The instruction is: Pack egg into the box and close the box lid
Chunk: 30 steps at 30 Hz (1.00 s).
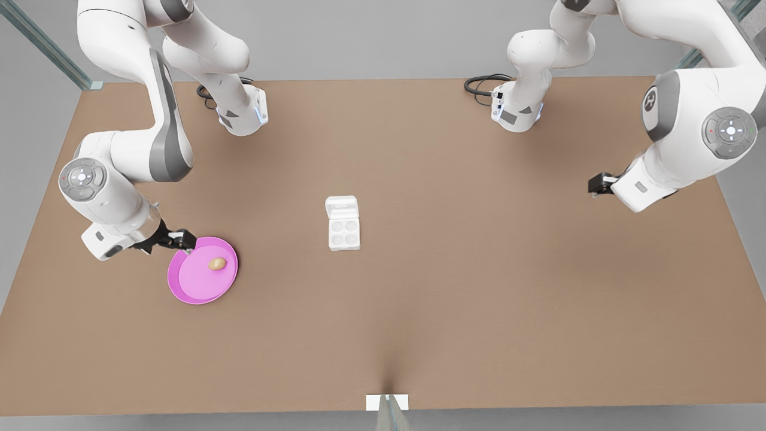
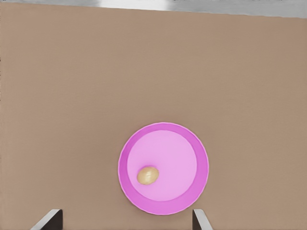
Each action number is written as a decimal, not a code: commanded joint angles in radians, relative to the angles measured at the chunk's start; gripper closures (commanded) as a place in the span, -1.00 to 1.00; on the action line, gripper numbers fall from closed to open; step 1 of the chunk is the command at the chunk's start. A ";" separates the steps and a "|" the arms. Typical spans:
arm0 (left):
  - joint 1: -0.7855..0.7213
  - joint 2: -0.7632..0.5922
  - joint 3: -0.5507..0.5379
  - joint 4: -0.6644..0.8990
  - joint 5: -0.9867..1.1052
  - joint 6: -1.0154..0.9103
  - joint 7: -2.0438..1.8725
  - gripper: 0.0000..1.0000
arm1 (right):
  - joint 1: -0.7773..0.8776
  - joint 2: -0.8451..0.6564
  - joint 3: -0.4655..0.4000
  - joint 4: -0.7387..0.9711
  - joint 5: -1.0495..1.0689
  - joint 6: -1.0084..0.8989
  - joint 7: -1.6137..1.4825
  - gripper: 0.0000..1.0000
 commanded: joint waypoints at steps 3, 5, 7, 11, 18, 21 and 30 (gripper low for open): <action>-0.069 0.003 0.000 0.005 -0.001 0.015 0.024 -1.00 | 0.009 0.011 0.002 0.003 0.059 -0.062 0.053 -1.00; -0.065 0.003 0.001 0.005 -0.001 0.015 0.027 -1.00 | 0.011 0.083 0.003 -0.002 0.088 -0.075 0.050 -1.00; -0.063 0.006 0.018 0.003 0.003 0.009 0.027 -1.00 | 0.028 0.117 0.003 -0.031 0.093 -0.075 0.119 -1.00; -0.049 0.051 0.021 0.002 0.003 -0.002 0.029 -1.00 | -0.018 0.159 0.003 -0.338 0.044 0.361 0.128 -1.00; -0.043 0.054 0.021 0.000 0.005 -0.011 0.035 -1.00 | -0.124 0.269 0.002 -0.364 -0.015 0.643 -0.384 -1.00; -0.043 0.054 0.021 0.000 0.005 -0.013 0.033 -1.00 | -0.167 0.298 0.003 -0.367 -0.012 0.700 -0.634 -1.00; -0.042 0.054 0.021 -0.001 0.006 -0.024 0.033 -1.00 | -0.176 0.323 0.003 -0.448 -0.001 0.760 -0.590 -1.00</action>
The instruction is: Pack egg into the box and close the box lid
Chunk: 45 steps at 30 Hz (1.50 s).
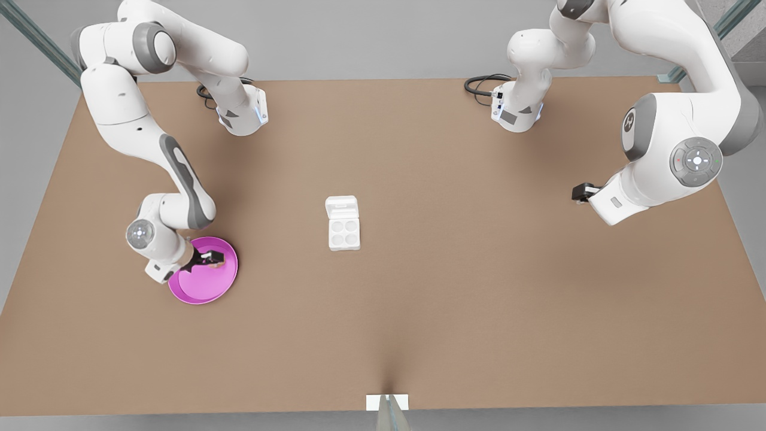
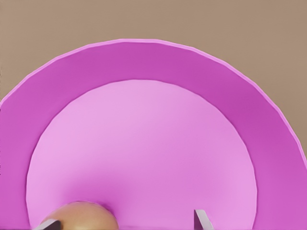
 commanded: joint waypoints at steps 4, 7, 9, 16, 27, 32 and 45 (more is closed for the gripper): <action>0.000 -0.007 0.002 0.002 0.016 -0.014 0.001 -1.00 | 0.005 -0.001 0.000 0.001 0.003 0.065 -0.265 -1.00; -0.001 -0.008 0.002 0.004 0.016 -0.012 0.001 -1.00 | -0.008 -0.087 0.002 -0.005 0.003 -0.013 -0.264 -1.00; -0.003 -0.008 0.002 0.004 0.016 -0.012 0.001 -1.00 | -0.016 -0.127 0.003 0.059 0.003 -0.166 -0.244 -1.00; -0.004 -0.004 0.002 0.004 0.016 -0.004 0.001 -1.00 | 0.070 -0.082 0.003 0.112 0.130 -0.199 -0.017 -1.00; -0.004 -0.001 0.002 0.000 0.014 -0.004 0.001 -1.00 | 0.064 -0.004 0.000 0.105 0.133 -0.197 0.022 -1.00; -0.004 0.001 0.002 -0.001 0.014 -0.004 0.001 -1.00 | 0.067 0.011 -0.005 0.105 0.127 -0.197 0.022 -1.00; -0.004 -0.001 0.002 -0.004 0.013 -0.012 0.001 -1.00 | 0.070 0.050 -0.011 0.110 0.122 -0.188 0.022 -1.00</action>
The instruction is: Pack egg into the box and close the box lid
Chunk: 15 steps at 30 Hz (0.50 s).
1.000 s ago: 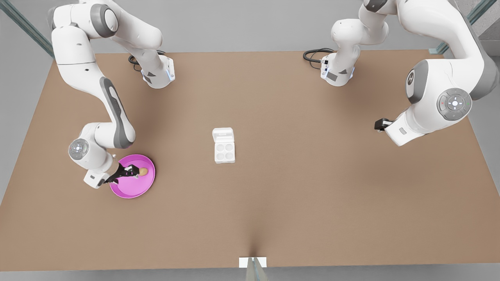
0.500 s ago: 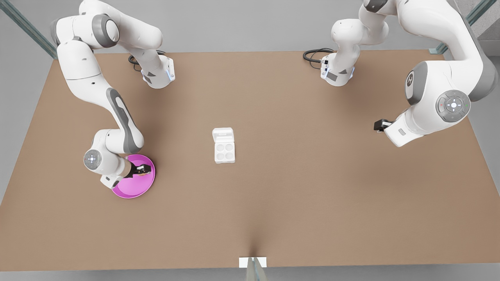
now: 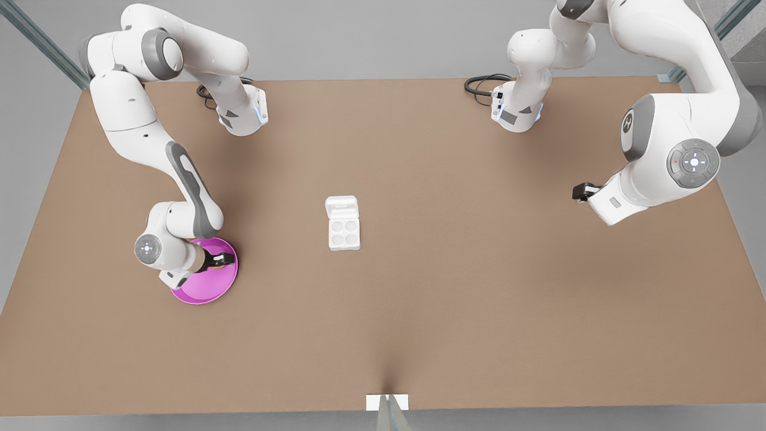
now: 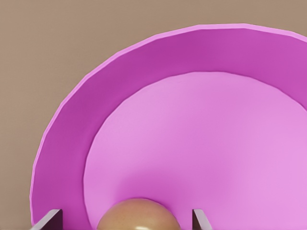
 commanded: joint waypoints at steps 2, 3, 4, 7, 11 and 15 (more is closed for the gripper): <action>0.000 -0.002 0.000 0.000 0.000 -0.004 0.000 -1.00 | 0.000 0.007 0.000 0.002 0.002 0.007 0.019 -1.00; 0.000 -0.002 0.000 0.000 0.000 -0.004 0.000 -1.00 | 0.000 0.008 0.000 0.002 0.000 0.013 0.019 -1.00; 0.000 -0.002 0.000 0.000 0.000 -0.006 0.000 -1.00 | 0.000 0.008 0.000 0.002 0.002 0.015 0.019 -1.00; 0.000 -0.002 0.000 0.000 0.000 -0.010 0.000 -1.00 | -0.003 0.008 0.000 0.000 0.000 0.013 0.019 -1.00; 0.000 -0.002 0.000 0.000 0.000 -0.010 0.000 -1.00 | -0.018 0.005 0.000 -0.024 -0.001 0.028 0.017 -1.00; 0.000 0.000 0.000 -0.002 0.000 -0.016 0.000 -1.00 | -0.018 -0.001 0.001 -0.047 -0.001 0.036 0.019 -1.00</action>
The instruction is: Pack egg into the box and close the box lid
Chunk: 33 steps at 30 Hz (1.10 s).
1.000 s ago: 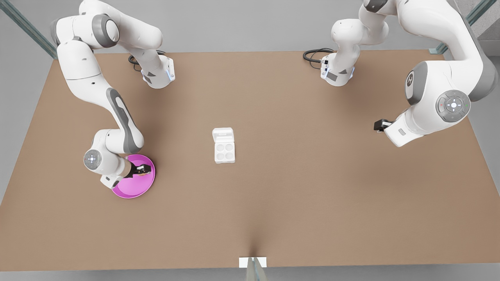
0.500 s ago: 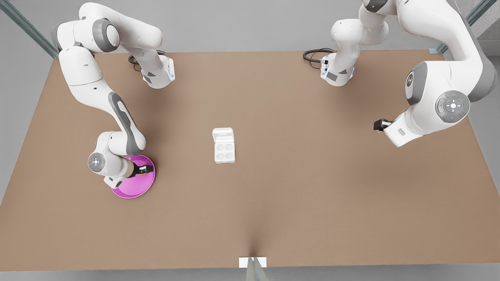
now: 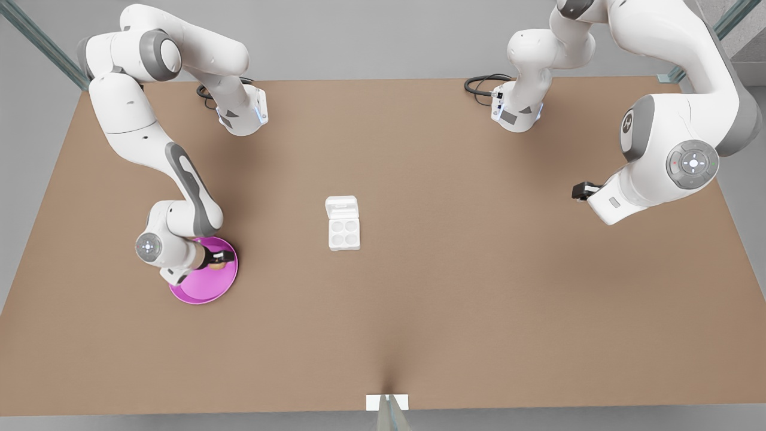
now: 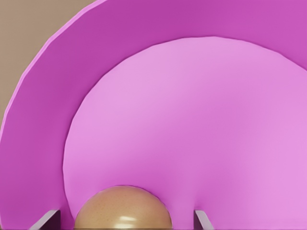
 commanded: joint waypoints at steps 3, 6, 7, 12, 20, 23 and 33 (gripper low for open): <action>0.000 0.000 0.000 0.000 0.000 -0.007 0.000 -1.00 | 0.000 -0.002 0.000 -0.005 0.001 0.013 0.008 -1.00; 0.000 0.000 0.000 0.000 0.000 -0.007 0.000 -1.00 | 0.000 -0.002 0.000 -0.003 0.001 0.012 0.014 -0.84; 0.000 -0.002 0.000 0.000 0.000 -0.007 0.000 -1.00 | 0.001 -0.001 0.000 -0.005 0.001 0.012 0.016 -0.85; 0.000 0.000 0.000 0.000 0.000 -0.007 0.000 -1.00 | 0.001 -0.001 0.000 -0.003 0.001 0.012 0.016 -0.40; 0.000 0.000 0.000 0.002 0.000 -0.007 0.000 -1.00 | 0.005 -0.011 0.002 0.009 0.001 0.000 0.016 -0.30; -0.001 -0.002 0.000 0.002 0.000 -0.007 0.000 -1.00 | 0.011 -0.034 0.005 0.020 0.001 -0.020 0.014 -0.30; -0.005 -0.002 0.000 0.002 0.000 -0.007 0.000 -1.00 | 0.109 -0.047 0.011 0.136 0.015 -0.033 0.102 -0.30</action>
